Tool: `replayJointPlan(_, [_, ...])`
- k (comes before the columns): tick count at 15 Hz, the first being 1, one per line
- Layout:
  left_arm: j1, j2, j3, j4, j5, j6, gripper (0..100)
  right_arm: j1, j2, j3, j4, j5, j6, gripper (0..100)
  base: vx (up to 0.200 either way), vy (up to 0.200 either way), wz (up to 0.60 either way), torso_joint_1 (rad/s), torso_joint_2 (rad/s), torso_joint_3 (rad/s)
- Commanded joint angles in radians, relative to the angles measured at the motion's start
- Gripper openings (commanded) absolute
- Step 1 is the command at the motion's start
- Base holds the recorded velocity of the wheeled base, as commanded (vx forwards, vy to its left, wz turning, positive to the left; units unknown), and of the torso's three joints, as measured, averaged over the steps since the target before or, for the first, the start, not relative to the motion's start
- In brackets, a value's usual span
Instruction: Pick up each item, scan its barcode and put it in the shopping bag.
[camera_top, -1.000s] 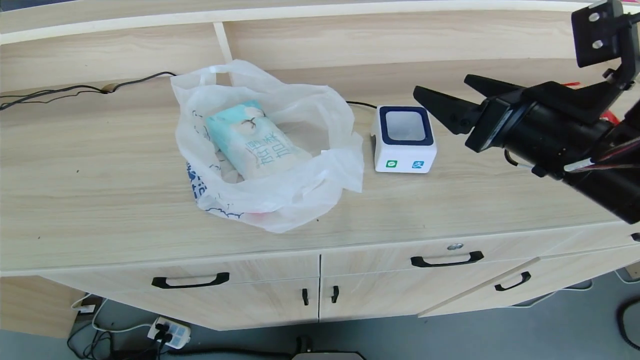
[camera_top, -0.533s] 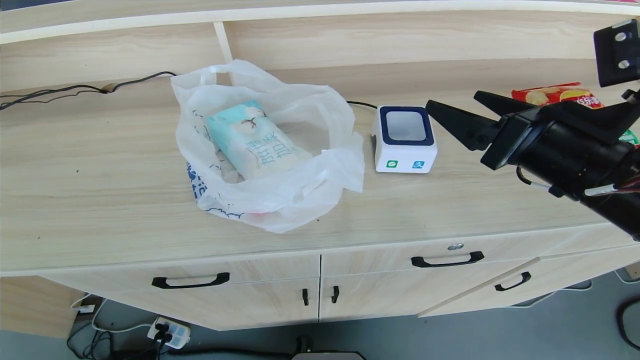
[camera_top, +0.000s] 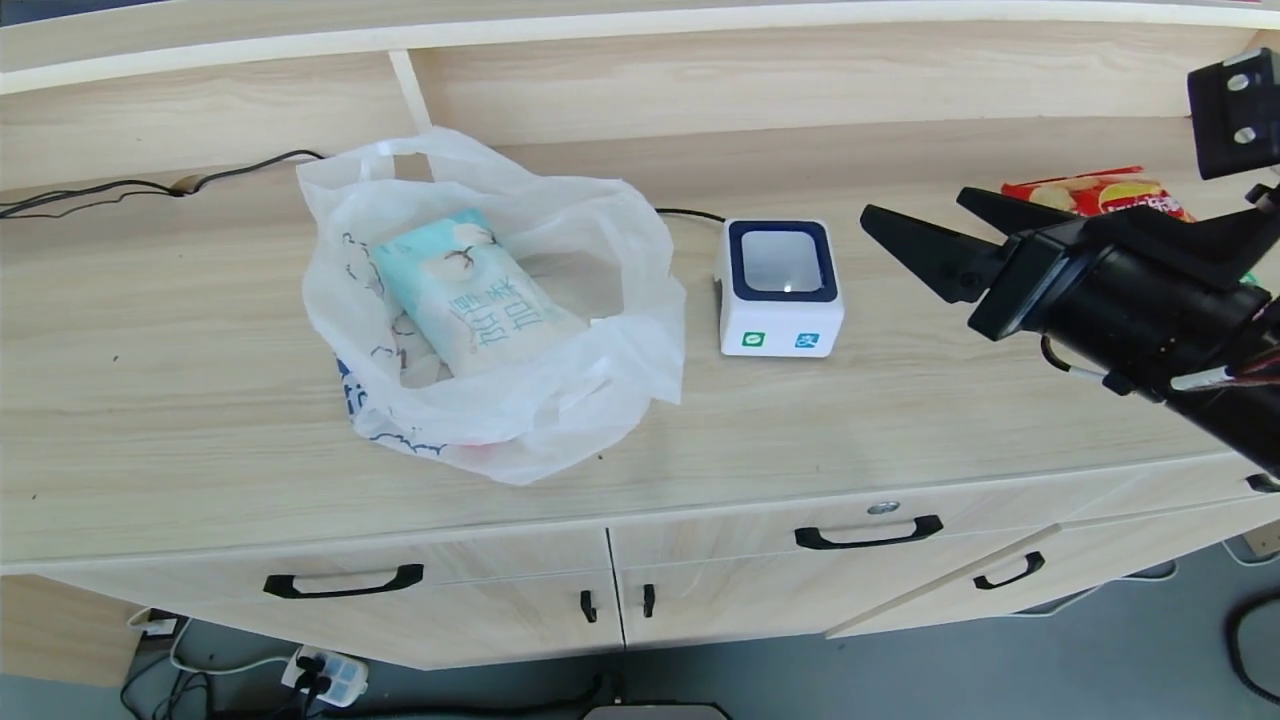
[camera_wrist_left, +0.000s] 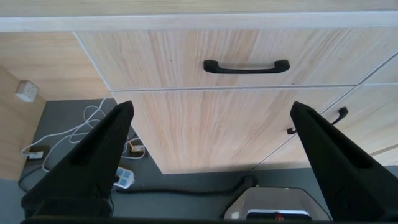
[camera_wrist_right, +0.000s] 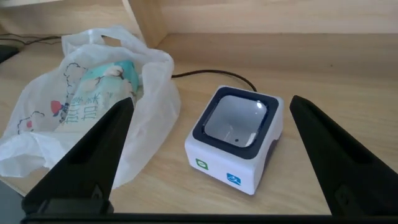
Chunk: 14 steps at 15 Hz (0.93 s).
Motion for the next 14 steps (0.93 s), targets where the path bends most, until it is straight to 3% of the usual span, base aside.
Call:
replayJointPlan(1, [0.0,0.0,0.0,0.0,0.0,-0.001,100,0.008,0.015,-0.008,-0.002,0.003,0.0,100,0.0,-0.2,0.0,0.007,0.01,0.002])
replayJointPlan(12, [0.0,0.0,0.0,0.0,0.0,-0.001,100,0.001,0.018,0.019,-0.002,-0.004,-0.003,100,0.0,-0.2,0.0,0.003,0.0,0.002])
replayJointPlan(14, [0.0,0.0,0.0,-0.001,0.0,-0.001,100,-0.013,0.006,-0.009,0.095,0.024,0.009,100,0.0,-0.2,0.0,0.002,0.0,0.002])
